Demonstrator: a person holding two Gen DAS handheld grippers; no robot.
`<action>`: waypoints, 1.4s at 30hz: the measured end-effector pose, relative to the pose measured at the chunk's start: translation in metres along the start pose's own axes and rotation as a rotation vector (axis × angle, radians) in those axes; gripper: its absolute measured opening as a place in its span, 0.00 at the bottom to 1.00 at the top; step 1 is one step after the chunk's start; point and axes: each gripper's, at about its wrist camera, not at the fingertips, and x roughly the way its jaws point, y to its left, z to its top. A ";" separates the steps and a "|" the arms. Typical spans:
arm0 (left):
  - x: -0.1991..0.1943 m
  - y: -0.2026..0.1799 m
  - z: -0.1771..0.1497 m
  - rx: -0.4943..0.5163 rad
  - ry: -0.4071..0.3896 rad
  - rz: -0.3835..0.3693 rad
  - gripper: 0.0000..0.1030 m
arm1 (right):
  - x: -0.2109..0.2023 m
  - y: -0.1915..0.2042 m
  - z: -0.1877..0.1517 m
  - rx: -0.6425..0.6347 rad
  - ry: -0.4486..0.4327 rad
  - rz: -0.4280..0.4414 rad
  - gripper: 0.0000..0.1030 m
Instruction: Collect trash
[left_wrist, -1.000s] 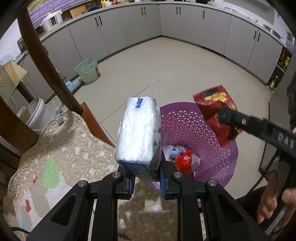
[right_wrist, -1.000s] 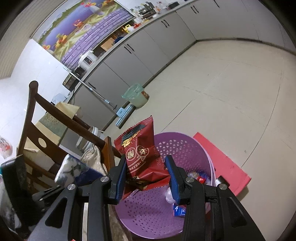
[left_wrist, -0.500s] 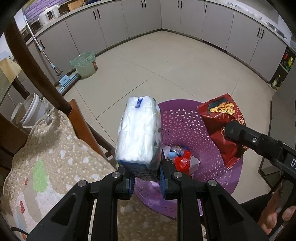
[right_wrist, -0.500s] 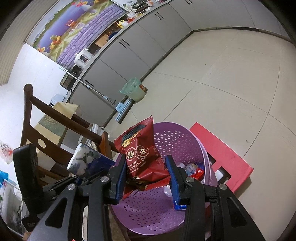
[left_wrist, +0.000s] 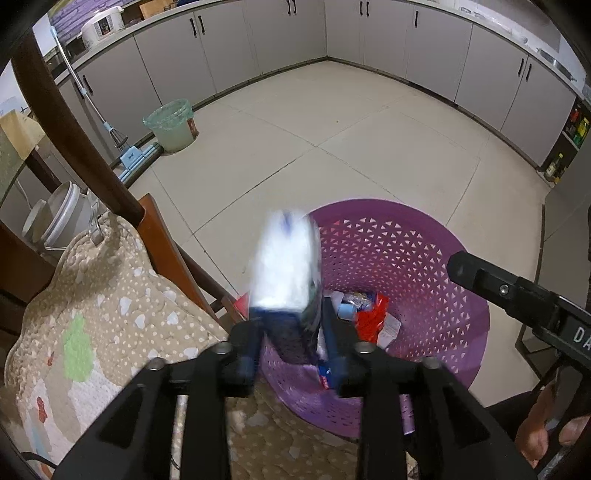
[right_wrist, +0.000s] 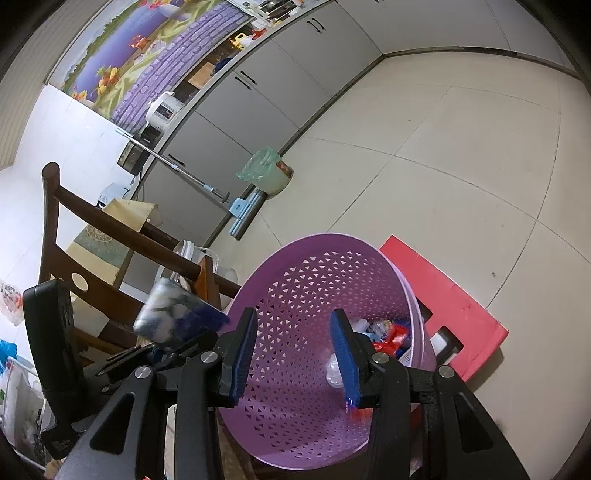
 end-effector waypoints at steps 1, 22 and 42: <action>-0.003 0.000 0.000 -0.005 -0.012 -0.003 0.48 | 0.000 0.001 -0.001 -0.001 -0.001 -0.002 0.44; -0.066 0.008 -0.047 -0.062 -0.092 -0.035 0.70 | -0.003 -0.004 -0.004 0.003 -0.018 -0.047 0.54; -0.200 0.059 -0.134 -0.187 -0.370 0.165 0.85 | -0.023 0.016 -0.041 -0.090 -0.096 -0.233 0.59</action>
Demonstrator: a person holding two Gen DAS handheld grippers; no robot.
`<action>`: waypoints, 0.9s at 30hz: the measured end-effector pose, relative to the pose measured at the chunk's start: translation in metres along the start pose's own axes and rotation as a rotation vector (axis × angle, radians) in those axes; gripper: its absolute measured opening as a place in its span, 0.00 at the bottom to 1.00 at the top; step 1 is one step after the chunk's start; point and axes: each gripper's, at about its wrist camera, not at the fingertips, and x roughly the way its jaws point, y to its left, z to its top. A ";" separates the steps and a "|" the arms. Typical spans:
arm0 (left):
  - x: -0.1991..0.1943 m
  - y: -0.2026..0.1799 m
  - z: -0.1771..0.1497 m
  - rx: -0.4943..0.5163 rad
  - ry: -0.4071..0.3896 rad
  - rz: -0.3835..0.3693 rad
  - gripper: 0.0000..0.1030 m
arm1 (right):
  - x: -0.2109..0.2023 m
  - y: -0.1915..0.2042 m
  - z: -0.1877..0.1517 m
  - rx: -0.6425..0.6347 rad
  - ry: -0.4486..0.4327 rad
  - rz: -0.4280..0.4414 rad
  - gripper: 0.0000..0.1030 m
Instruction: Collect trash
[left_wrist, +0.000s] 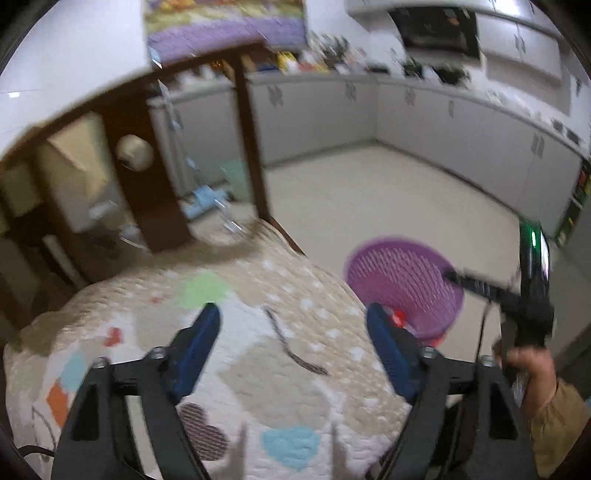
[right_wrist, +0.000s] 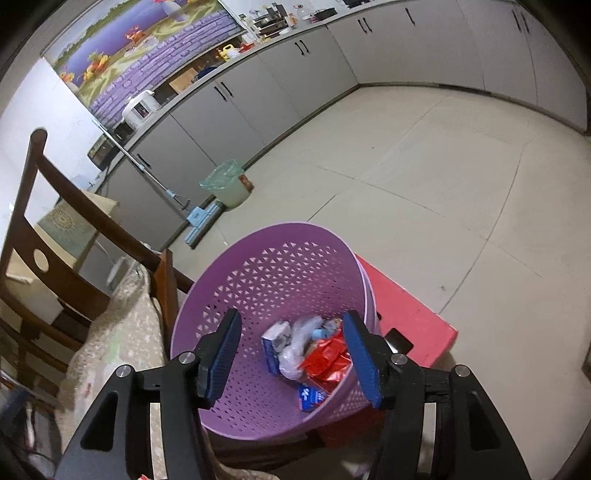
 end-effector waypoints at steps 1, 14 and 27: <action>-0.011 0.006 0.001 -0.015 -0.041 0.026 0.87 | -0.004 0.004 -0.004 -0.019 -0.011 -0.019 0.59; -0.120 0.030 -0.010 -0.063 -0.356 0.188 1.00 | -0.079 0.057 -0.048 -0.211 -0.057 -0.068 0.66; -0.099 0.030 -0.049 -0.118 -0.066 0.080 1.00 | -0.149 0.118 -0.083 -0.337 -0.084 -0.054 0.75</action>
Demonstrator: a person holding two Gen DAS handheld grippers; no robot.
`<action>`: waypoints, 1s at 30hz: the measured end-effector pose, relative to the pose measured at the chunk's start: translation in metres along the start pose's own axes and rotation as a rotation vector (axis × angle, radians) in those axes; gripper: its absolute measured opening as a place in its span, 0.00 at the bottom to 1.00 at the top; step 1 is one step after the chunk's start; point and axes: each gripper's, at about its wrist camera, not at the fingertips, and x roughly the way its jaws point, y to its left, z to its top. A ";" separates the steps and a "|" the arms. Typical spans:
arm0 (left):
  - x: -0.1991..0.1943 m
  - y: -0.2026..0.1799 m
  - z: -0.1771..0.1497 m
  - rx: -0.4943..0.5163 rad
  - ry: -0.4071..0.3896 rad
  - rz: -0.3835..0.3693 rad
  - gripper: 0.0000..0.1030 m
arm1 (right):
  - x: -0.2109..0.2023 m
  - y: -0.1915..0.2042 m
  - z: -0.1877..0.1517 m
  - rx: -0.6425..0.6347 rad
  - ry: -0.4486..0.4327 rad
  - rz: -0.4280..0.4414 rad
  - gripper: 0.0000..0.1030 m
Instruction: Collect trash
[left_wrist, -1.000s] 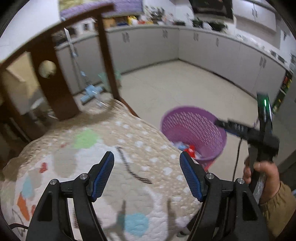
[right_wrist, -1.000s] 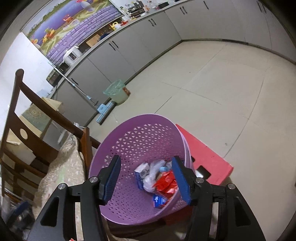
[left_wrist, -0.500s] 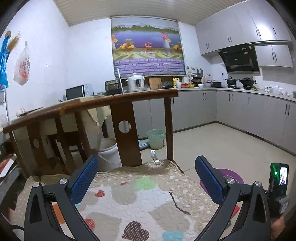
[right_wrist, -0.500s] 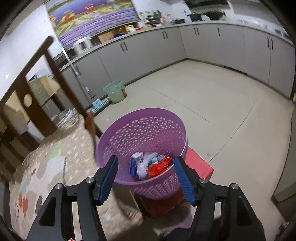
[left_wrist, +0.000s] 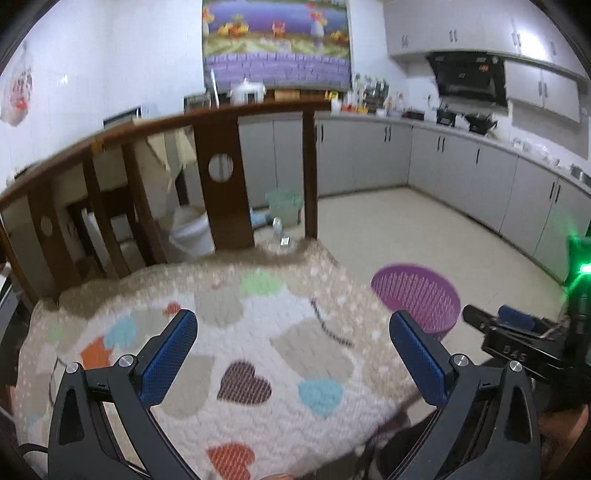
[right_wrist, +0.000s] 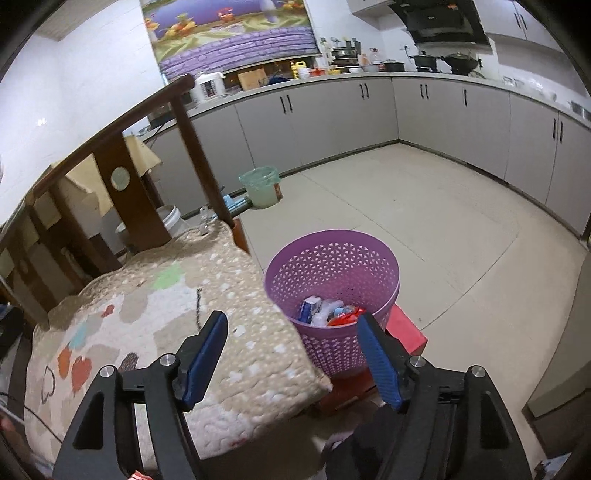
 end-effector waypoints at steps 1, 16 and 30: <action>0.003 0.002 -0.002 -0.008 0.026 -0.001 1.00 | -0.002 0.004 -0.002 -0.011 0.002 -0.007 0.75; 0.010 -0.008 -0.010 0.024 0.107 -0.008 1.00 | 0.002 0.009 -0.030 0.019 0.079 -0.040 0.77; 0.016 -0.011 -0.012 0.048 0.144 -0.009 1.00 | 0.006 0.012 -0.033 0.013 0.091 -0.047 0.78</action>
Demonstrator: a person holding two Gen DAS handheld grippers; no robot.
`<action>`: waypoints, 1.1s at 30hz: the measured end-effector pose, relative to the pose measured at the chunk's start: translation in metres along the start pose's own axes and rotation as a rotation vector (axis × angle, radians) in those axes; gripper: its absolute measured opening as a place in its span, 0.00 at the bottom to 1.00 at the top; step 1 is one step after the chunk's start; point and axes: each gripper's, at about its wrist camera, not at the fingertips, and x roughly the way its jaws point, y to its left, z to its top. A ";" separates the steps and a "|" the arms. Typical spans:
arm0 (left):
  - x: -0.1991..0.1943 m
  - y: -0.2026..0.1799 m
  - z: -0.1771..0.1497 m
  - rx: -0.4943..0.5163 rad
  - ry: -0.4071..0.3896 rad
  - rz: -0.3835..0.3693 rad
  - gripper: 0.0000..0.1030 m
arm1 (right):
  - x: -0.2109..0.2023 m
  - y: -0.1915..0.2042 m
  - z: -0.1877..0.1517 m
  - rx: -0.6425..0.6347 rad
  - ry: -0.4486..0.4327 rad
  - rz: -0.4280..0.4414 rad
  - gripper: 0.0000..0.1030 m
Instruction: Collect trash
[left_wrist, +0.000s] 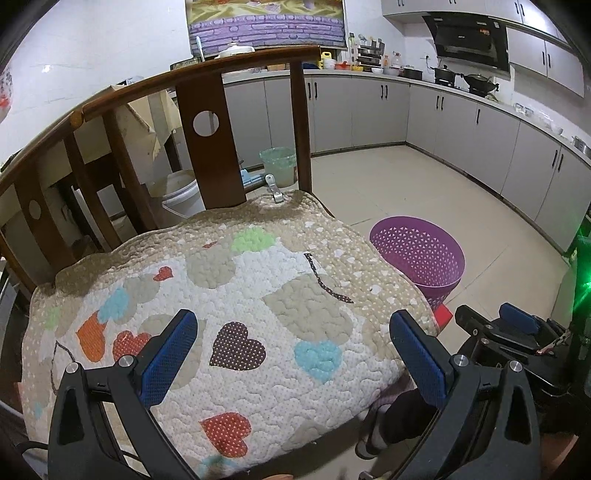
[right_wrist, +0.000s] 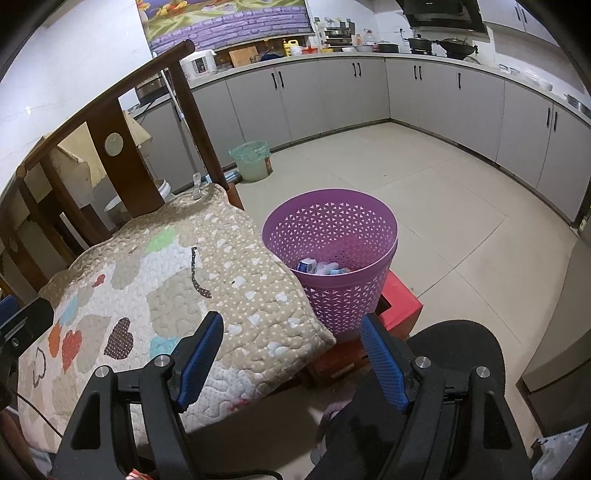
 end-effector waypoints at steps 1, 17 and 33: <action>0.000 0.000 0.000 -0.001 0.002 -0.001 1.00 | 0.000 0.001 0.000 -0.002 0.001 0.000 0.78; 0.006 0.003 -0.002 -0.005 0.024 -0.004 1.00 | 0.003 0.005 -0.003 -0.026 0.013 0.002 0.79; 0.010 0.005 -0.005 -0.014 0.048 -0.005 1.00 | 0.006 0.008 -0.006 -0.037 0.023 0.004 0.79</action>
